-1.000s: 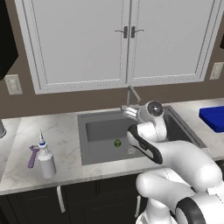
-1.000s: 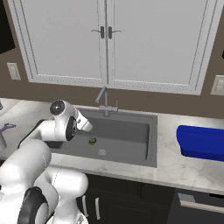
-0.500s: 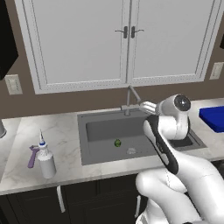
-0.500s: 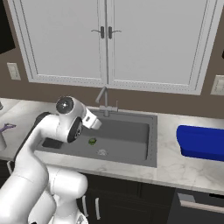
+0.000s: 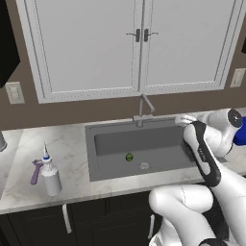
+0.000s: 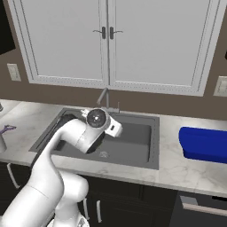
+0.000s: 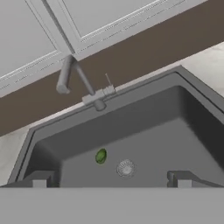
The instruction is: Pick up all produce items and place them in the sink. Turn on the sink faucet to wash them. Then turn the sink off and put them in the tray.
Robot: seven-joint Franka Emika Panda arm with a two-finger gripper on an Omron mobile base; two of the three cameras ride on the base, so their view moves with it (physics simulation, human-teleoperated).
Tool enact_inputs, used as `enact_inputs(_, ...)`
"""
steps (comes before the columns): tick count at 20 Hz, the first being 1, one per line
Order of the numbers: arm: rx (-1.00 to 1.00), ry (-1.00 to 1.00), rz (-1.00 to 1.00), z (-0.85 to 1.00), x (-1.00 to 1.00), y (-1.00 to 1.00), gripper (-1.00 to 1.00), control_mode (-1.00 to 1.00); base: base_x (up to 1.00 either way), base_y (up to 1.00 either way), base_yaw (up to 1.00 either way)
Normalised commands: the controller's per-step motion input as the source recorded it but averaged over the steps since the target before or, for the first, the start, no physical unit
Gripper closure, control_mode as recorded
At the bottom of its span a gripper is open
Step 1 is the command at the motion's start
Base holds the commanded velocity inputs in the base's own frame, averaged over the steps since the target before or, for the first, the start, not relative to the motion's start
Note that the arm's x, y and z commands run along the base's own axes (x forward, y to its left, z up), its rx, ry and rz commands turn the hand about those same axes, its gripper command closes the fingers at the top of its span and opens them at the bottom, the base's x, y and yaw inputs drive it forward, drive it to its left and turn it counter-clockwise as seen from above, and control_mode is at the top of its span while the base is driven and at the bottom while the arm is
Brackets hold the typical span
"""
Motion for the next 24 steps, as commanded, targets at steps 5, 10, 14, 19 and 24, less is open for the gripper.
enact_inputs(5, 0.03, -0.14, 0.21, 0.10, 0.07, -0.43, -1.00, -1.00, 0.00, 0.00, 0.00)
enact_inputs(10, 0.02, -0.12, 0.16, 0.00, 0.03, -0.23, -1.00, -1.00, 0.00, 0.00, 0.00)
enact_inputs(14, 0.00, -0.08, 0.12, 0.00, 0.02, -0.13, -1.00, -1.00, 0.00, 0.00, 0.00)
enact_inputs(19, 0.00, -0.05, 0.08, 0.00, 0.02, -0.02, -1.00, -1.00, 0.00, 0.00, 0.00)
enact_inputs(24, 0.00, -0.08, 0.08, 0.00, 0.01, 0.00, -1.00, -1.00, 0.00, 0.00, 0.00)
